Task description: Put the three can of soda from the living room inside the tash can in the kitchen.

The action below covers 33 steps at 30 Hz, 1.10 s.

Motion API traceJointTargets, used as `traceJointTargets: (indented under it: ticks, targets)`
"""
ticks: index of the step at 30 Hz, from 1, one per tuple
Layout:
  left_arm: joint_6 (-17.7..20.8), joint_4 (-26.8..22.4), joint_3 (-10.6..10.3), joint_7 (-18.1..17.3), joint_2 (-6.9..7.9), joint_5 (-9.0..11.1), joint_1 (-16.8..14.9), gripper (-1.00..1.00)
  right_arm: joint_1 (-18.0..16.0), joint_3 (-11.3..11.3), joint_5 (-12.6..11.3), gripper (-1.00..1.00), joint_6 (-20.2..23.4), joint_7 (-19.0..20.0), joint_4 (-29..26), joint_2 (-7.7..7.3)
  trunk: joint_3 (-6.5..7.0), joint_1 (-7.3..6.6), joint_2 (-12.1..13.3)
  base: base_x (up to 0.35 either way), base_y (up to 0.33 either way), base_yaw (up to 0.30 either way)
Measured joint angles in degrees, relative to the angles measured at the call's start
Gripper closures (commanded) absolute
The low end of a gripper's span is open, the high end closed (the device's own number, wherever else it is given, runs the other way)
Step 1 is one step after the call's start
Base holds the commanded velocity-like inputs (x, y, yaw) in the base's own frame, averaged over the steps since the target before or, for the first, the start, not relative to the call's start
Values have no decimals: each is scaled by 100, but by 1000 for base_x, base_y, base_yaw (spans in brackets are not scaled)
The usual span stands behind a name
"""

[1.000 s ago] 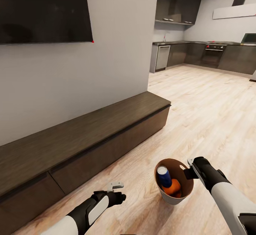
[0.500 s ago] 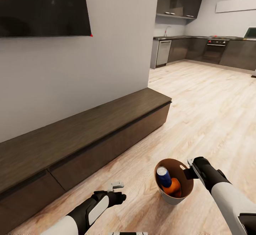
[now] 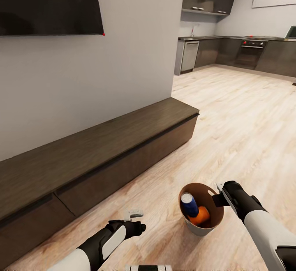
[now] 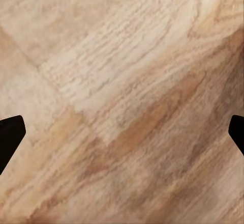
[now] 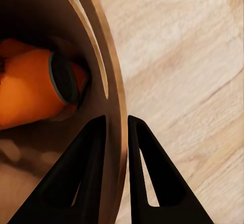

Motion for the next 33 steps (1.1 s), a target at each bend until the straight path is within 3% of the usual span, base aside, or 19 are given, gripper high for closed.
traceJointTargets:
  ticks: [10,18,33]
  targets:
    - [-5,-1,1,0,3,-3,2,-100,-12,2,8,100,0,6,-1,-3,-43,2,-5,0,0,0]
    - [-6,-1,1,0,3,-5,2,-100,-10,2,7,100,0,8,-93,-3,-220,-97,-15,0,0,0]
    - [-6,-175,1,0,7,-2,2,-100,-10,1,18,100,-1,17,-98,-3,-220,-96,-15,0,0,0]
